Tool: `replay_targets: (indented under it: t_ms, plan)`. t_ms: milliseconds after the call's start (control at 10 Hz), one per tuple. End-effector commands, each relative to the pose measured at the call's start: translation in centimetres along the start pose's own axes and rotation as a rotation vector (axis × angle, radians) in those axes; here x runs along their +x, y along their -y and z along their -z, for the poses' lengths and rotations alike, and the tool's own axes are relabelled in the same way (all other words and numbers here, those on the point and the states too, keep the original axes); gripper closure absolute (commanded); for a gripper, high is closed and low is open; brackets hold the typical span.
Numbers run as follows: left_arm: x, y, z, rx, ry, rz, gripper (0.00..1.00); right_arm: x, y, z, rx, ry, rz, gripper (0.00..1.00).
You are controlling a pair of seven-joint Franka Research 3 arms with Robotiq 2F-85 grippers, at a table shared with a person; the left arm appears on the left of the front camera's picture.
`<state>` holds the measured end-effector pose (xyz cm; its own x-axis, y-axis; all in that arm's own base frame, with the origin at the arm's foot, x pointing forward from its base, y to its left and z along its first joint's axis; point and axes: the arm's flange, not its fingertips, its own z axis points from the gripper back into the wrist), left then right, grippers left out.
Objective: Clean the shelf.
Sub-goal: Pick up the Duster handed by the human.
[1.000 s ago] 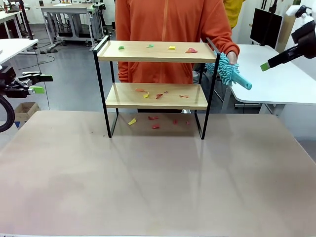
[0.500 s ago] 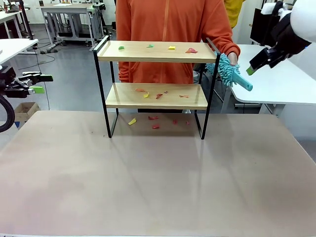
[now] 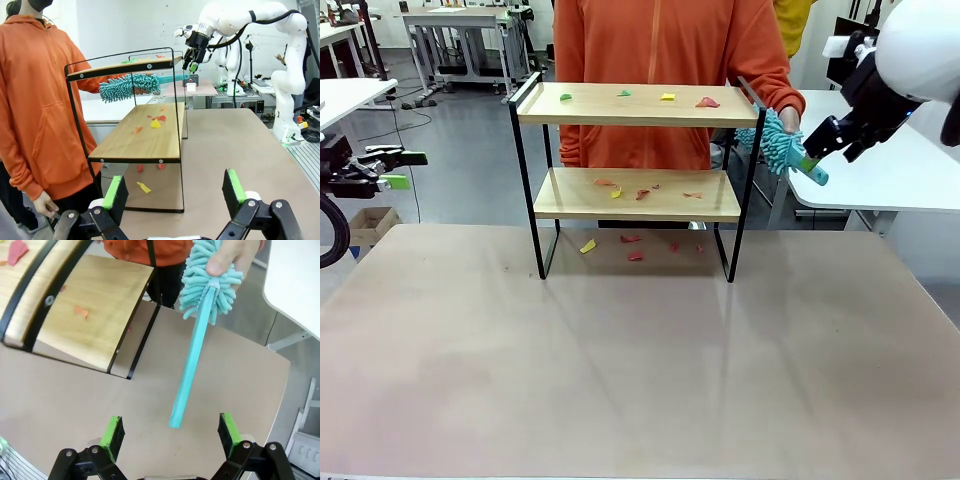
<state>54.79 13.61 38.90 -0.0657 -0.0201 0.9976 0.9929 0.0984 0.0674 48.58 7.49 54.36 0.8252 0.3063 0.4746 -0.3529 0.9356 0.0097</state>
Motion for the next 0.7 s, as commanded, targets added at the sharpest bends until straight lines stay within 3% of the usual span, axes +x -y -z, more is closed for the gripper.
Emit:
replay_targets:
  t_ms: [0,500,600]
  plan:
    - [0.19,0.19,0.02,-0.003,0.007,0.017,0.00,1.05,0.01,1.40,-0.032,0.017,0.045,0.00]
    - [0.19,0.19,0.02,-0.003,0.007,0.017,0.00,0.94,0.38,1.62,-0.029,0.026,0.068,0.00]
    - [0.19,0.19,0.02,-0.003,0.007,0.017,0.00,1.08,0.51,1.70,-0.031,0.042,0.082,0.49]
